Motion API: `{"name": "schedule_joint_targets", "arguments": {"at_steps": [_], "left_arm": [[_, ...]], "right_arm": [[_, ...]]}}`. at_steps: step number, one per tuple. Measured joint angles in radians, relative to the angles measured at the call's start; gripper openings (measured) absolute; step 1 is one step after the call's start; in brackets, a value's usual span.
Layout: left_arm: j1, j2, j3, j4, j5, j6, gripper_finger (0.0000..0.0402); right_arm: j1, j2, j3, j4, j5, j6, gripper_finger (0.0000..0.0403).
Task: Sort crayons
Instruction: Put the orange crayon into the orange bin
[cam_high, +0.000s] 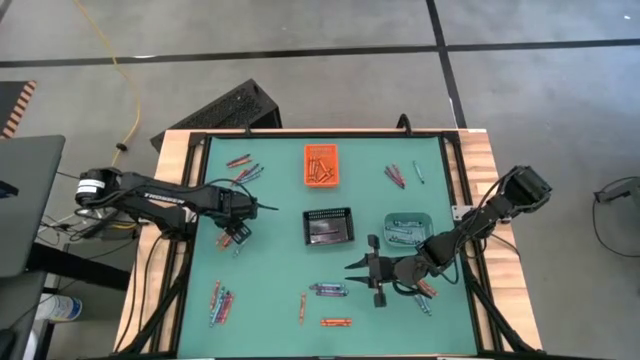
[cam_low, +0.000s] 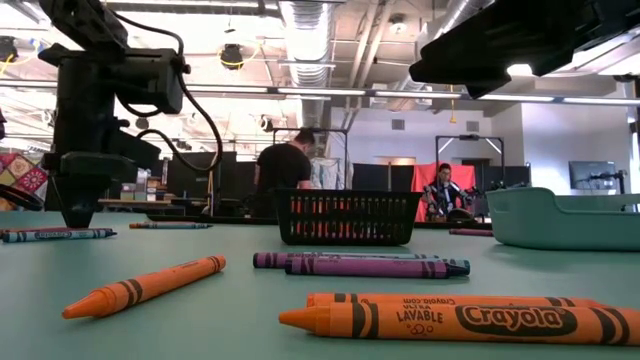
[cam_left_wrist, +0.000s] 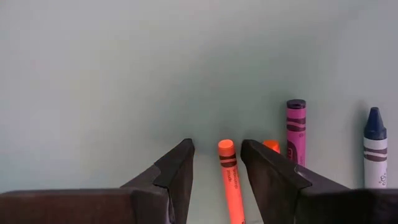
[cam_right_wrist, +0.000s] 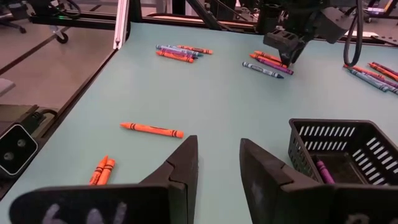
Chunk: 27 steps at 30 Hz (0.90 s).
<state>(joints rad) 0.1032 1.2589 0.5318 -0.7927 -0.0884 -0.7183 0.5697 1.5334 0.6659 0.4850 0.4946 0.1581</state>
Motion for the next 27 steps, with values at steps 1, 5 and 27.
{"name": "schedule_joint_targets", "arguments": {"at_steps": [1, 5, 27], "left_arm": [[0.000, 0.000, 0.001, -0.002, 0.006, 0.001, 0.0137], [0.000, 0.003, 0.025, -0.026, 0.028, 0.008, 0.0137], [-0.001, -0.004, -0.037, -0.031, 0.058, -0.053, 0.0025]], "right_arm": [[0.000, 0.000, 0.000, 0.000, 0.000, 0.000, 0.0113], [0.000, 0.000, 0.000, 0.000, 0.000, 0.001, 0.0113], [0.013, 0.000, 0.000, 0.001, 0.000, -0.001, 0.0113]]}}
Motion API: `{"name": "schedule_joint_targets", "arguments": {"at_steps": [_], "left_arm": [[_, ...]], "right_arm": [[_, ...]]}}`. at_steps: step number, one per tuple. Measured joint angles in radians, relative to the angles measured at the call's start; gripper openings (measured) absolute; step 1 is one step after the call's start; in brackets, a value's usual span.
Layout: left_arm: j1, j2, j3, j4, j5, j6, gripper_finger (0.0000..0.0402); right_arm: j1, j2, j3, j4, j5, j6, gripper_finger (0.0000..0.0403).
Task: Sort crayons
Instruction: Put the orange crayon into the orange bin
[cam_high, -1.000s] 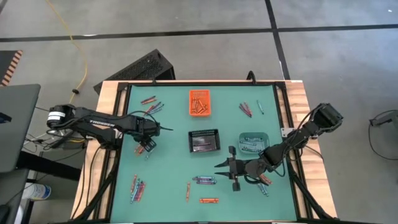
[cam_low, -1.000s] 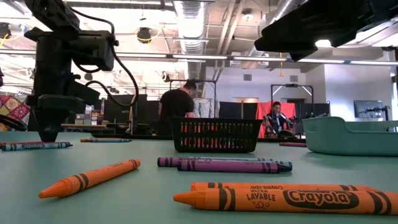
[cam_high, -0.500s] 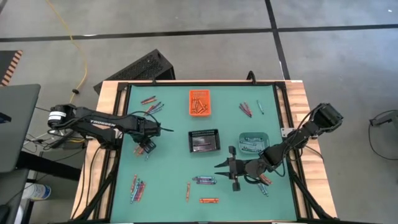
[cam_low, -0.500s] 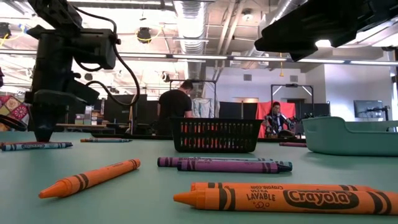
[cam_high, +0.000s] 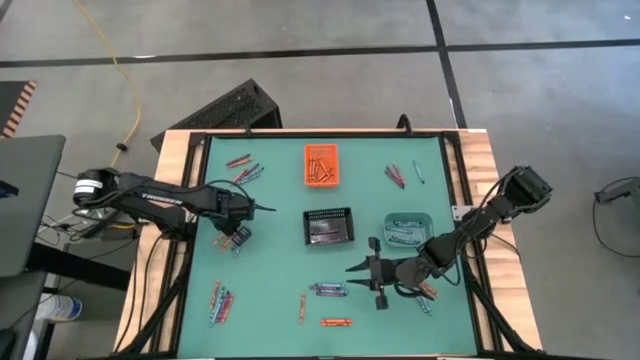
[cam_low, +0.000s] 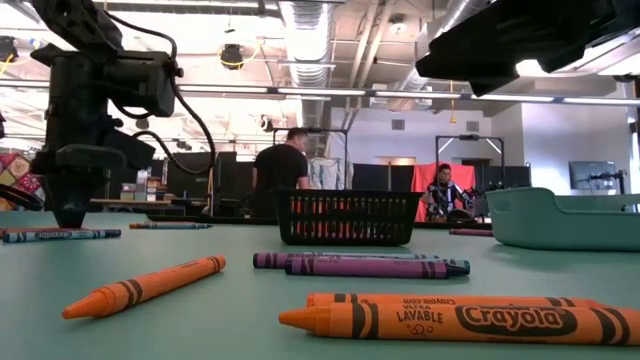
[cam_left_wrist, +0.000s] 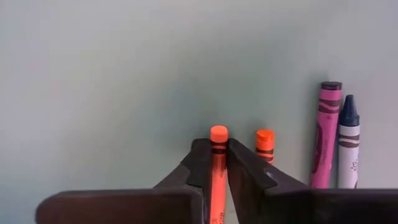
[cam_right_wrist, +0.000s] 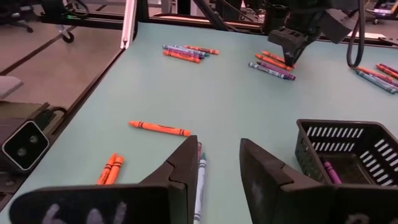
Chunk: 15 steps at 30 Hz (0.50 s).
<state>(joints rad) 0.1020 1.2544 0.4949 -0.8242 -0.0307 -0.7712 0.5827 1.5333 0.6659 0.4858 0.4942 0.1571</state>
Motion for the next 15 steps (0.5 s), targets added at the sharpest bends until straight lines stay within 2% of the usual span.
{"name": "schedule_joint_targets", "arguments": {"at_steps": [4, 11, 15], "left_arm": [[0.001, -0.011, 0.043, 0.010, -0.010, 0.037, 0.0013], [0.010, -0.024, 0.160, 0.008, -0.038, 0.098, 0.0015], [0.043, -0.024, 0.236, 0.093, -0.054, 0.153, 0.0016]], "right_arm": [[0.000, 0.000, 0.000, 0.000, 0.000, 0.000, 0.0113], [0.000, 0.000, 0.000, -0.002, 0.000, 0.000, 0.0113], [0.000, 0.000, 0.000, 0.000, 0.000, 0.000, 0.0113]]}}
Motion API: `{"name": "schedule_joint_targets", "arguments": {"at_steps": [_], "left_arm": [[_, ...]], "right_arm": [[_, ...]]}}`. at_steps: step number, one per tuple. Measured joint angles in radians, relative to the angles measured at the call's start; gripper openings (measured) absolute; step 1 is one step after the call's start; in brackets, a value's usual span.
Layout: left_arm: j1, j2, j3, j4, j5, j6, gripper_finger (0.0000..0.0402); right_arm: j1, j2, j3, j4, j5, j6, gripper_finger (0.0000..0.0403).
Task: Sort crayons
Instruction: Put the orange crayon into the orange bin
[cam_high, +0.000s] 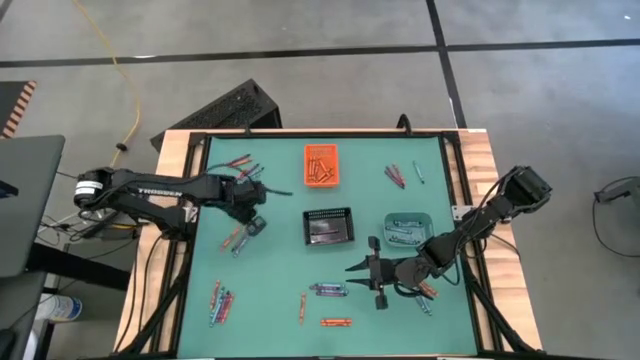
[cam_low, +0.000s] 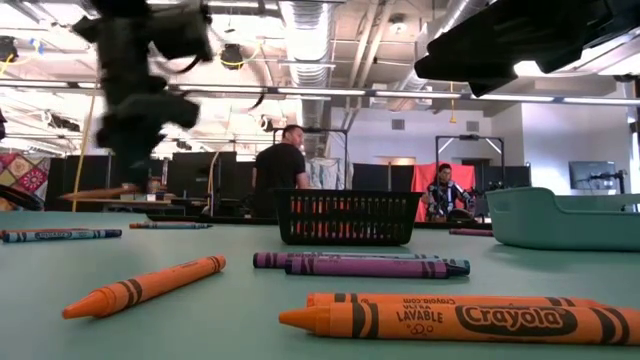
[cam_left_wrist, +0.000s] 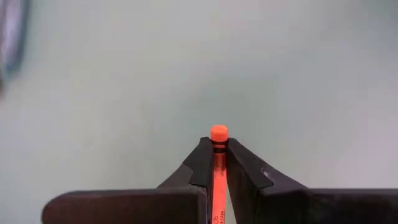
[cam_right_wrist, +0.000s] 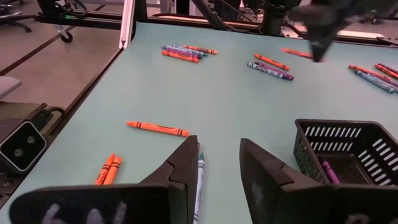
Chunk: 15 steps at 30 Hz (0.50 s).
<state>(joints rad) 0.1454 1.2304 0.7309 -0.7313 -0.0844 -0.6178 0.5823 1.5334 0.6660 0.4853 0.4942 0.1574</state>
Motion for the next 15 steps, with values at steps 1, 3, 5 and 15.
{"name": "schedule_joint_targets", "arguments": {"at_steps": [1, 3, 5, 15], "left_arm": [[0.014, 0.000, 0.016, 0.042, -0.005, 0.018, 0.0016], [0.054, 0.000, 0.045, 0.153, -0.004, 0.054, 0.0016], [0.102, 0.000, 0.065, 0.306, 0.022, 0.091, 0.0016], [0.317, 0.278, 0.252, 0.717, 0.174, -0.028, 0.0016]], "right_arm": [[0.000, 0.000, 0.000, 0.001, 0.000, 0.000, 0.0113], [0.000, 0.000, 0.000, 0.001, 0.000, 0.000, 0.0113], [-0.001, 0.000, 0.000, 0.001, 0.000, 0.000, 0.0113], [-0.003, 0.000, 0.000, -0.012, 0.000, -0.032, 0.0113]]}}
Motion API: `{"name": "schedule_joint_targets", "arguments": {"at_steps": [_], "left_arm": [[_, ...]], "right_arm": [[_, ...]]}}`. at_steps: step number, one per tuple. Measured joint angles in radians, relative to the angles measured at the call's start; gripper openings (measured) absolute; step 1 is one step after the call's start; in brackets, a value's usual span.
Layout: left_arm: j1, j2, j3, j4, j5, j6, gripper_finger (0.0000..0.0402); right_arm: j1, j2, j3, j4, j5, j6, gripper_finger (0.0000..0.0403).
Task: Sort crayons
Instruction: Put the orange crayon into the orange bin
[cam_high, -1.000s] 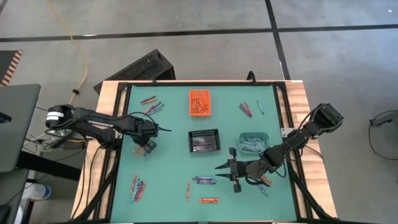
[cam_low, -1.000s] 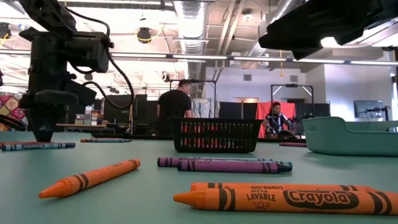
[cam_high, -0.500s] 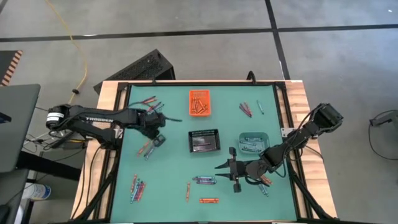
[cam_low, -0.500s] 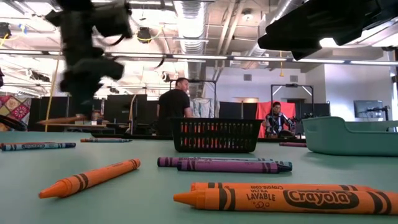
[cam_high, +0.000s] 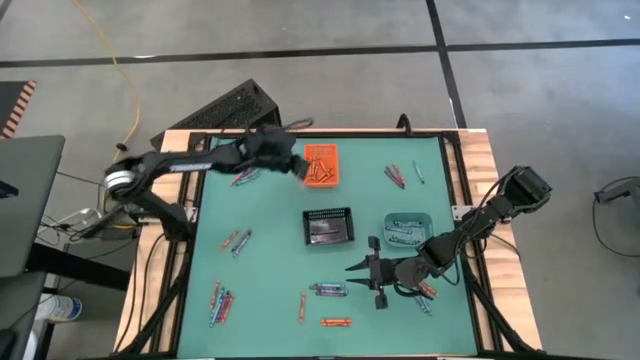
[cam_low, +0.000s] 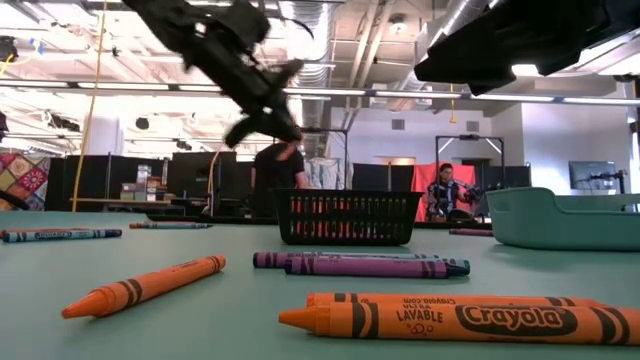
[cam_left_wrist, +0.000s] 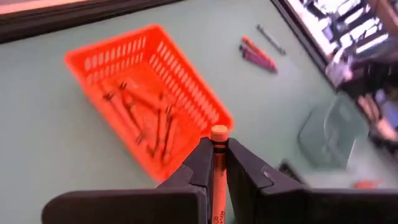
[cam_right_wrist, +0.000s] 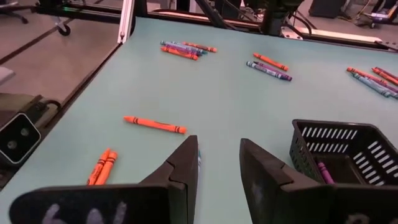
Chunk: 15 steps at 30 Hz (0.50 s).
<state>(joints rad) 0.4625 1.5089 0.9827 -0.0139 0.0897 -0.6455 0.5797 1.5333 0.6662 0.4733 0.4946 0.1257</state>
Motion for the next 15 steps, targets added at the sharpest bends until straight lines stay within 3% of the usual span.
{"name": "schedule_joint_targets", "arguments": {"at_steps": [8, 15], "left_arm": [[0.099, 0.293, 0.287, 0.004, 0.161, -0.106, 0.0021], [0.100, 0.417, 0.386, -0.129, 0.158, -0.149, 0.0046]], "right_arm": [[0.001, 0.000, 0.000, -0.002, 0.000, -0.002, 0.0113], [0.020, 0.000, 0.000, -0.020, 0.000, 0.005, 0.0113]]}}
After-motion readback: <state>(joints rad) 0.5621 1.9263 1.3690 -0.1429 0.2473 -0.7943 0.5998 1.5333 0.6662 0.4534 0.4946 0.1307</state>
